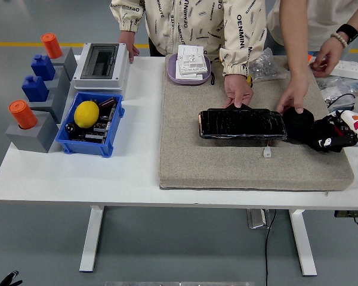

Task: Pick the rag up,wipe the panel,place it on the desk

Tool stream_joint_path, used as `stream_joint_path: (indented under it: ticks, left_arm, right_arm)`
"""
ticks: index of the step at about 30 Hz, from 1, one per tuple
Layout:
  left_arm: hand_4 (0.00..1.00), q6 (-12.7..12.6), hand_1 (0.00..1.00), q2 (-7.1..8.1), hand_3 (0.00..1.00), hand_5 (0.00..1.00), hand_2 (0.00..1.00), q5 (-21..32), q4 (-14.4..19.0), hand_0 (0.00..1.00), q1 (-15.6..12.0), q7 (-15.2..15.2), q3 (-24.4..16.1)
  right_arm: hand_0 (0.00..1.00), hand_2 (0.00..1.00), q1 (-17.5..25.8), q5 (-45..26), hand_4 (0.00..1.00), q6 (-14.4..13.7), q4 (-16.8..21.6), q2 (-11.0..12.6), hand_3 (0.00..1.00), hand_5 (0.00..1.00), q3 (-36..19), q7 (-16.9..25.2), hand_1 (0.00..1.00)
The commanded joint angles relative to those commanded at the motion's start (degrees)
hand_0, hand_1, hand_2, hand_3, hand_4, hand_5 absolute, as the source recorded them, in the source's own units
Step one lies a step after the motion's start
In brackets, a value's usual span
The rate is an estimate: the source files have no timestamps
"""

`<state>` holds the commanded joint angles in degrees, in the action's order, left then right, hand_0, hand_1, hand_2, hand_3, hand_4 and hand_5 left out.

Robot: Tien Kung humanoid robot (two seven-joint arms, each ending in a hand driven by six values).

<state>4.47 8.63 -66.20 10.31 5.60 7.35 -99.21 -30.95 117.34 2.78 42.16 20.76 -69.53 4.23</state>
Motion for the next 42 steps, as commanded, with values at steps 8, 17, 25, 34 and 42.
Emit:
stream_joint_path:
  ticks: [8,17,25,34,42]
  left_arm:
    - [0.694,0.0,0.716,0.05,0.628,0.581,0.767,0.0,0.0,0.727,-0.1,0.0,-0.1]
    - [0.693,0.0,0.716,0.12,0.628,0.581,0.767,-0.2,0.0,0.726,-0.1,0.0,-0.4]
    - [0.693,0.0,0.716,0.16,0.627,0.58,0.767,-0.3,0.0,0.726,-0.1,0.0,-0.5]
    - [0.692,-0.1,0.716,0.46,0.627,0.579,0.768,-0.5,0.0,0.725,-0.2,0.3,-0.4]
    - [0.693,-0.1,0.716,0.65,0.627,0.58,0.767,-0.6,0.0,0.724,-0.3,0.3,-0.2]
  right_arm:
    - [0.798,0.823,-0.2,0.2,0.998,0.2,-0.1,-0.1,0.831,0.474,-0.6,-0.2,0.74]
    - [0.798,0.823,-0.4,0.6,0.998,0.3,0.2,0.1,0.831,0.474,-0.7,-0.3,0.741]
    - [0.799,0.824,-0.7,1.1,0.998,0.5,0.1,-0.3,0.832,0.475,-1.3,-0.5,0.743]
    - [0.8,0.829,-0.4,2.0,0.998,0.5,0.1,-0.7,0.837,0.475,-2.2,-0.6,0.745]
    - [0.801,0.832,-0.3,2.0,0.998,0.5,0.1,-0.6,0.839,0.476,-1.9,-0.5,0.745]
